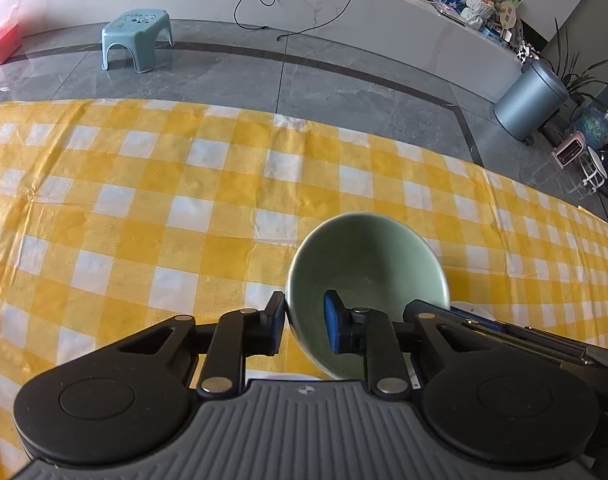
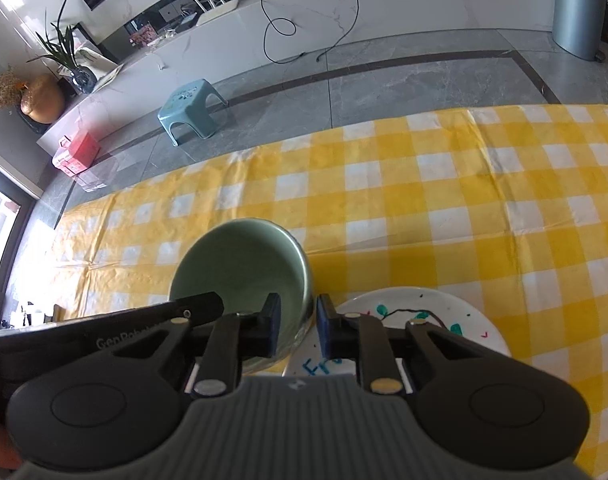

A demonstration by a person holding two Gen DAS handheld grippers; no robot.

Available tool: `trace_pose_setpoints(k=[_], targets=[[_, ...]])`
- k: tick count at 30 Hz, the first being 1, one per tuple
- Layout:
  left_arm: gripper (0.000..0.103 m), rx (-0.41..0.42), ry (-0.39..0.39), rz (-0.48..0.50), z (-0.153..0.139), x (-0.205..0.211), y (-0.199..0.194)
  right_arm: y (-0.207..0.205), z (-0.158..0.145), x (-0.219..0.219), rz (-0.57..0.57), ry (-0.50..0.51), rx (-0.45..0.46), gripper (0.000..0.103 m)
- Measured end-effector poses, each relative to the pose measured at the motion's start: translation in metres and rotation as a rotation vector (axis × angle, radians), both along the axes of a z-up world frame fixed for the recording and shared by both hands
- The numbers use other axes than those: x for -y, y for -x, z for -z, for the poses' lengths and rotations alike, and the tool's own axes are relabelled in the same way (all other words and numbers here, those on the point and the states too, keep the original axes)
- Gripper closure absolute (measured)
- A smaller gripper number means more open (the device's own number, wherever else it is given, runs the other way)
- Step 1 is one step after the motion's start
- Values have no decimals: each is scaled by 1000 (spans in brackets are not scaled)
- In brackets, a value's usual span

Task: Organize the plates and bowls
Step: 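Lift the pale green bowl and carry it over the stacked steel bowls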

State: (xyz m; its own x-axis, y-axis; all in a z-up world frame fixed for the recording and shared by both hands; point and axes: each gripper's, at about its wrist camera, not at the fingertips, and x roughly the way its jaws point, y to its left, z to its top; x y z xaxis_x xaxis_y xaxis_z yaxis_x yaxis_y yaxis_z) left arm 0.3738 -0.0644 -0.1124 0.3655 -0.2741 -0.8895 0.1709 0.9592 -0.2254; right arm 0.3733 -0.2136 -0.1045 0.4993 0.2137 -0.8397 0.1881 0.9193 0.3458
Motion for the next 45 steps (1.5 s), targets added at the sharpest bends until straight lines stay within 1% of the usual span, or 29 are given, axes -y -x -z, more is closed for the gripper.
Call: trace_pose_setpoints(k=[3,5,8,12,14,18,23,29,36,41,45], targets=[[87,-8,0,2,5,1,-2,-3,6,-1,4,2,-11,91],[91,-5,-6,-4,7,0,-2,-4,7,-2,4,2,-12,91],[92,-3,-4,-7,7,0,0,-4,7,-3,4,8,-10,92],[94,-5,-29,-11,4,2,1,-4,6,-5,12,16,-17,94],[94,4,-35,-10,1,1,4,-2,4,-5,20,4,-24,95],[94,13,-28,-10,-11,-2,13,5,-5,-6,14,7,-9,96],[95,25,-30,-22,-30,-5,33,23,-22,-8,20,1,13,96],[95,50,-8,-23,-58,-12,72,71,-45,-9,33,-24,40,97],[95,105,-20,-29,-85,-12,144,151,-65,-9,61,-73,71,97],[95,142,-29,-31,-93,-11,193,210,-78,-9,65,-81,93,96],[95,155,-14,-53,-94,-13,232,252,-81,-8,72,-95,98,97]])
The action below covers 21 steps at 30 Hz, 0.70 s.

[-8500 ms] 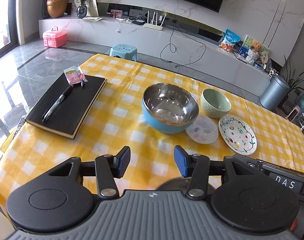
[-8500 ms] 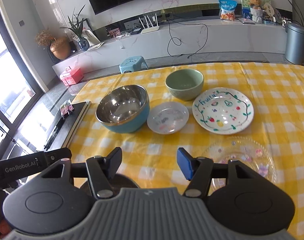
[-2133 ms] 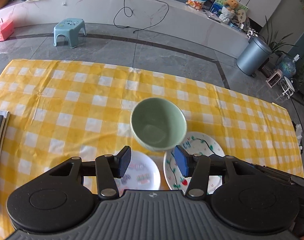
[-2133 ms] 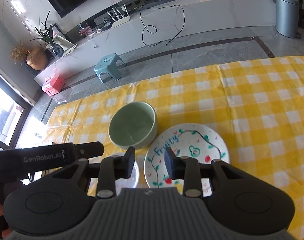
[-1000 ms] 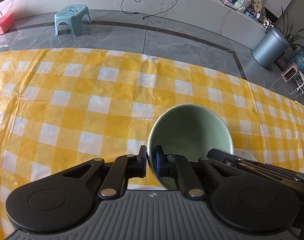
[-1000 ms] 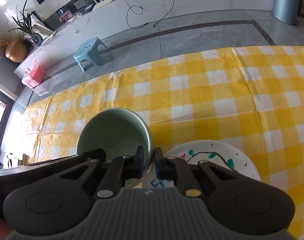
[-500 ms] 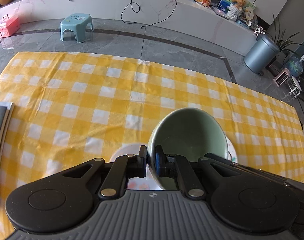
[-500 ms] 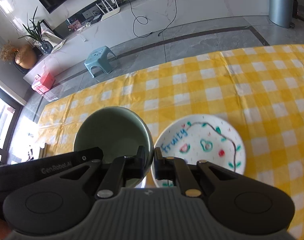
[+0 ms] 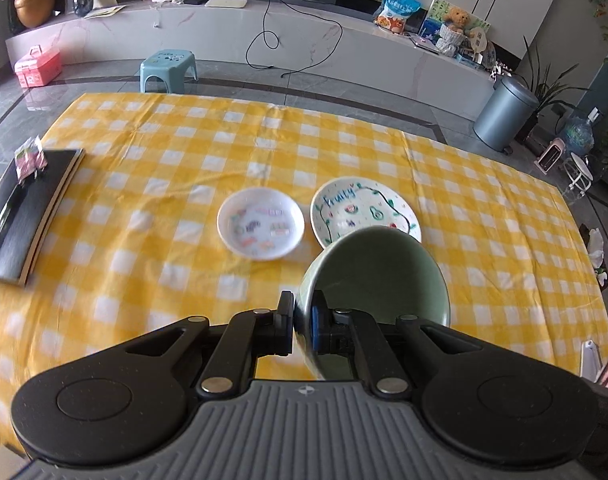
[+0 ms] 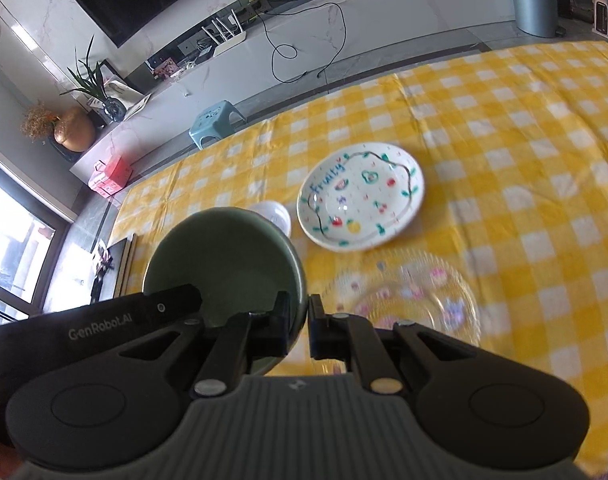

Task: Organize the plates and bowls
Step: 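Lift the pale green bowl and carry it over the stacked steel bowls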

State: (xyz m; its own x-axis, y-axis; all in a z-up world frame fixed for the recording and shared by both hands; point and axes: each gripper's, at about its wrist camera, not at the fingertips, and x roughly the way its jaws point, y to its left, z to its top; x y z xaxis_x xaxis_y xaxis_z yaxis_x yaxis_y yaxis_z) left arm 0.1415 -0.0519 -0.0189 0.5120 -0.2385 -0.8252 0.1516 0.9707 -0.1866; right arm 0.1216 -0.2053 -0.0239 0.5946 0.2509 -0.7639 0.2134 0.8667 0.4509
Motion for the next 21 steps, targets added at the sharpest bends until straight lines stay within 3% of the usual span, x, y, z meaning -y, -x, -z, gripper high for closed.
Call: trace_pose_setpoints(k=[9,21], targets=[[94,5,23,-27,5,-5,66,72,4,-3,1,4,-3,97],[94,24,51,-83,5,-28,114,113,-2,-20,-39,13,18,97]])
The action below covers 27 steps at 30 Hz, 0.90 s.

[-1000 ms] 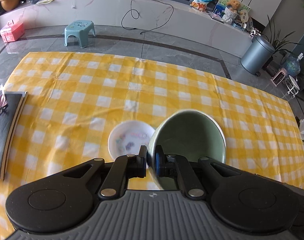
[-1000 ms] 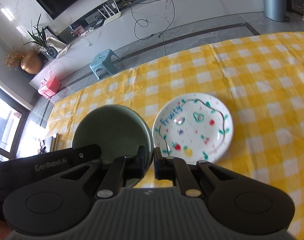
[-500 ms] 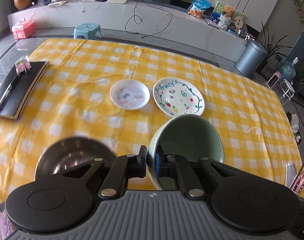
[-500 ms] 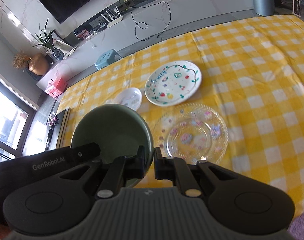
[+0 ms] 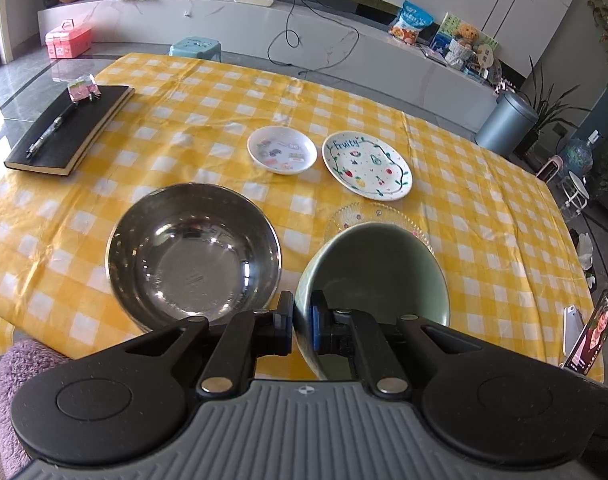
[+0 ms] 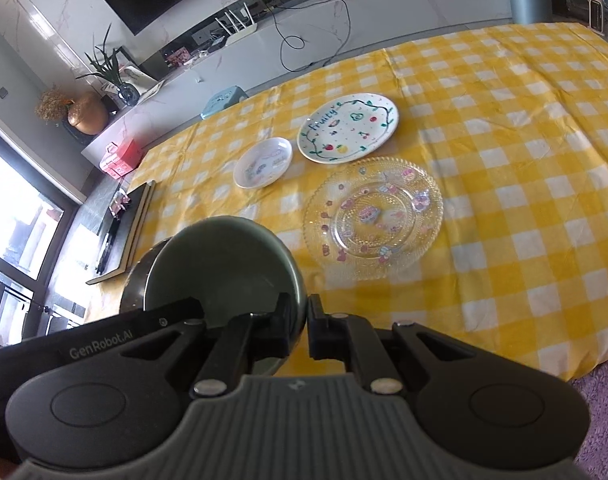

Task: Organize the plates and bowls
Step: 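Lift the pale green bowl and carry it over the stacked steel bowls, then lower the green bowl into the steel bowls and open both grippers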

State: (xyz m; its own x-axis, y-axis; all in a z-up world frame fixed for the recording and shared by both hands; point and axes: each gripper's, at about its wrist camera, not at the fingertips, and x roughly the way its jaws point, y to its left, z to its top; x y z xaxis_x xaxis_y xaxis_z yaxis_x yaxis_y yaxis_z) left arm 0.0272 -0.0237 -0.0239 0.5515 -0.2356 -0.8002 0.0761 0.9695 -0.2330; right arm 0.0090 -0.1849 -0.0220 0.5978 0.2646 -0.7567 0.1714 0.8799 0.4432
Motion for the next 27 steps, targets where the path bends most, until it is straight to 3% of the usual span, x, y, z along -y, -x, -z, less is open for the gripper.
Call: trace_pose_setpoints(k=[11,20,27], targets=[[94,63,22,-84,-20,-40,2,-12,-22,-37,-58,-4,66,97],[93,28,71,-168,-10,-81,-15,-45,-15,-68,-120,-20,58,97],[92,-45,75,-183,13,-94,-28,-65,6,-85,-151,-6,-12,97]])
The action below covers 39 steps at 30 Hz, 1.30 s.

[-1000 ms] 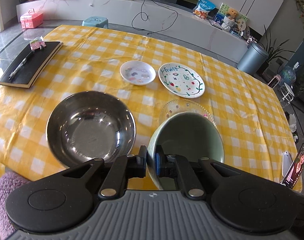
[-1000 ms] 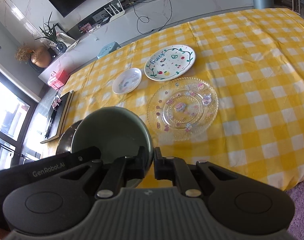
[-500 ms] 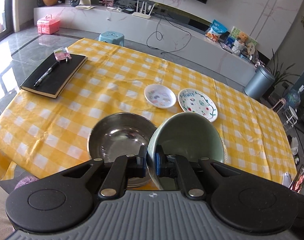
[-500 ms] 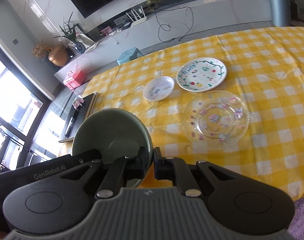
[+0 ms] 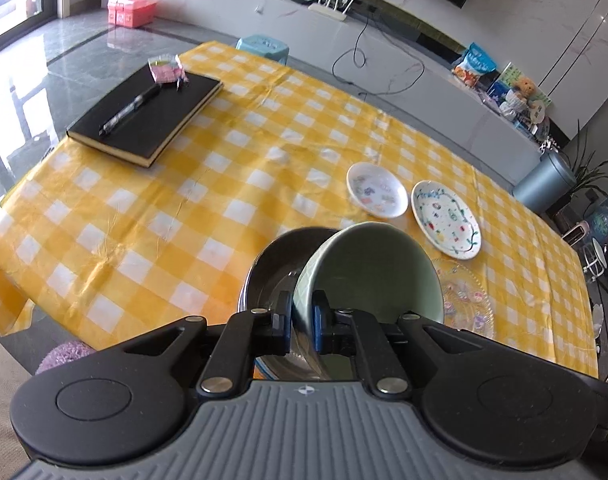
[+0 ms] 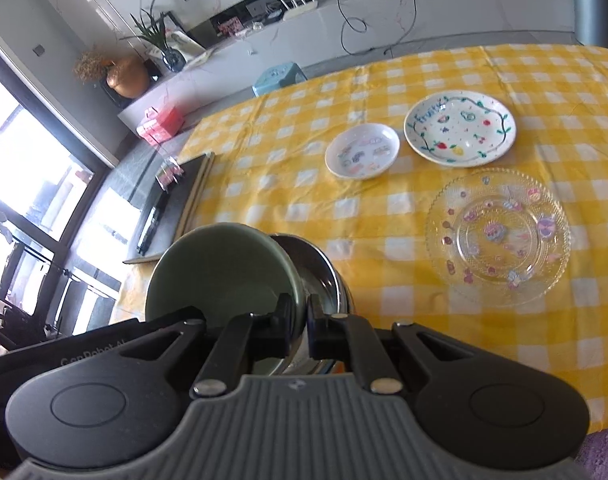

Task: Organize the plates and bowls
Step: 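Lower the green bowl into the steel bowls and open both grippers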

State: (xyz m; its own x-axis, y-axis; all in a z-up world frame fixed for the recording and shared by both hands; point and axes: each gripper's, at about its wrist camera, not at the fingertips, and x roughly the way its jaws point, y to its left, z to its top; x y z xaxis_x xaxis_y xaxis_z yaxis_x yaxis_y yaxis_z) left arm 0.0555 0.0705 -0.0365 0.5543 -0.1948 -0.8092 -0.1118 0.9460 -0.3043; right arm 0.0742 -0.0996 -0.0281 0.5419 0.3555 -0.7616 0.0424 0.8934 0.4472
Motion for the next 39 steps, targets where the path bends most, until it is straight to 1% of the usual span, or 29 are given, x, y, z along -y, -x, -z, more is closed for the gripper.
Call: trace_pose_setpoints(k=[3,8,14,19,23,29,33,34,36,39], targets=[[92,-29,2,2,10,-1,-3,-4,11,-3,-3,9,-33,97],[92,-41,-28,10,16,0,-5,-11,20,-4,-11,7,-54,97],[92,-56,-60,16,20,1,-9,-17,23,-13,-43,55,-51,97],[91,-55,-67,20,20,3,-10,-18,25,-18,-59,88,-41,97],[89,-54,-69,22,20,3,-10,-18,24,-21,-71,110,-29,92],[87,-42,-87,32,20,5,-12,-16,23,-20,-66,103,-24,91],[86,-39,-100,39,20,6,-12,-13,18,-20,-62,121,2,90],[84,-34,-103,40,19,7,-11,-11,16,-19,-63,123,12,89],[82,-20,-122,42,17,8,-11,-9,9,-18,-63,129,48,82],[78,-6,-141,43,13,9,-10,-7,-1,-18,-75,149,92,82]])
